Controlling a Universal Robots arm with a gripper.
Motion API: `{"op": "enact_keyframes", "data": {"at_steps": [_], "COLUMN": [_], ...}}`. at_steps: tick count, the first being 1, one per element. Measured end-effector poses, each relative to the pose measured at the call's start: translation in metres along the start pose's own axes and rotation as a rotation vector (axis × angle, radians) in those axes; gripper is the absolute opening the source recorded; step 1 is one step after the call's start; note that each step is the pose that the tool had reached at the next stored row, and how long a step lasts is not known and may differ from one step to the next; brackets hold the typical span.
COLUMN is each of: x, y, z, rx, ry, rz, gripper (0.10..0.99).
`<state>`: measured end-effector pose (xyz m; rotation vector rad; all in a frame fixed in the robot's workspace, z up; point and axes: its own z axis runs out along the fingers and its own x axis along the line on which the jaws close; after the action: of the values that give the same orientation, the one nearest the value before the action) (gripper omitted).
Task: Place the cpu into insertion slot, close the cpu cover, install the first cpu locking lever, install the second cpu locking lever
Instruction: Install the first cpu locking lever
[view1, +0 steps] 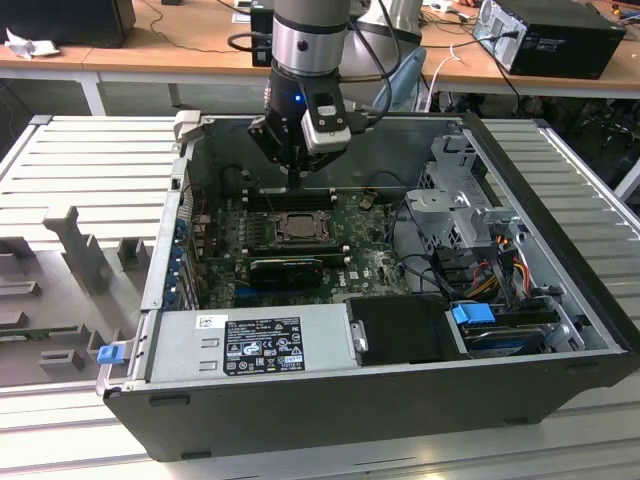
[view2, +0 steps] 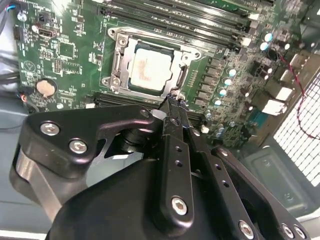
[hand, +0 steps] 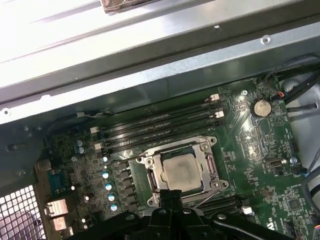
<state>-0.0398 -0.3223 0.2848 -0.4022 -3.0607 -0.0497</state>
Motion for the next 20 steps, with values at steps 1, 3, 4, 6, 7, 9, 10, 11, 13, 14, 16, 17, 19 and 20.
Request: {"op": "enact_keyframes", "data": {"at_steps": [1, 3, 4, 6, 7, 9, 10, 11, 13, 14, 16, 17, 19, 20], "x": [0.0000, -0.0001, -0.0001, -0.0001, -0.0001, -0.0002, -0.0001, -0.0001, 0.0003, 0.0003, 0.0003, 0.0003, 0.0003, 0.0003], "y": [0.0000, 0.0000, 0.0000, 0.0000, 0.0000, 0.0000, 0.0000, 0.0000, -0.0001, -0.0001, -0.0001, -0.0001, -0.0001, -0.0001], "z": [0.0000, 0.0000, 0.0003, 0.0006, 0.0006, 0.0008, 0.0008, 0.0009, 0.0009, 0.0009, 0.0009, 0.0009, 0.0009, 0.0009], "rx": [0.001, 0.003, 0.006, 0.008, 0.010, 0.012, 0.013, 0.013, 0.010, 0.008, 0.006, 0.006, 0.006, 0.006], "ry": [0.0004, 0.0013, 0.0024, 0.0036, 0.0041, 0.0035, 0.0009, -0.0017, -0.0263, -0.0435, -0.0577, -0.0600, -0.0621, -0.0629], "rz": [-0.016, -0.050, -0.098, -0.145, -0.165, -0.211, -0.231, -0.238, -0.252, -0.259, -0.277, -0.284, -0.294, -0.299], "gripper": [0.106, 0.106, 0.106, 0.106, 0.106, 0.106, 0.106, 0.106, 0.106, 0.106, 0.106, 0.106, 0.106, 0.106]}}
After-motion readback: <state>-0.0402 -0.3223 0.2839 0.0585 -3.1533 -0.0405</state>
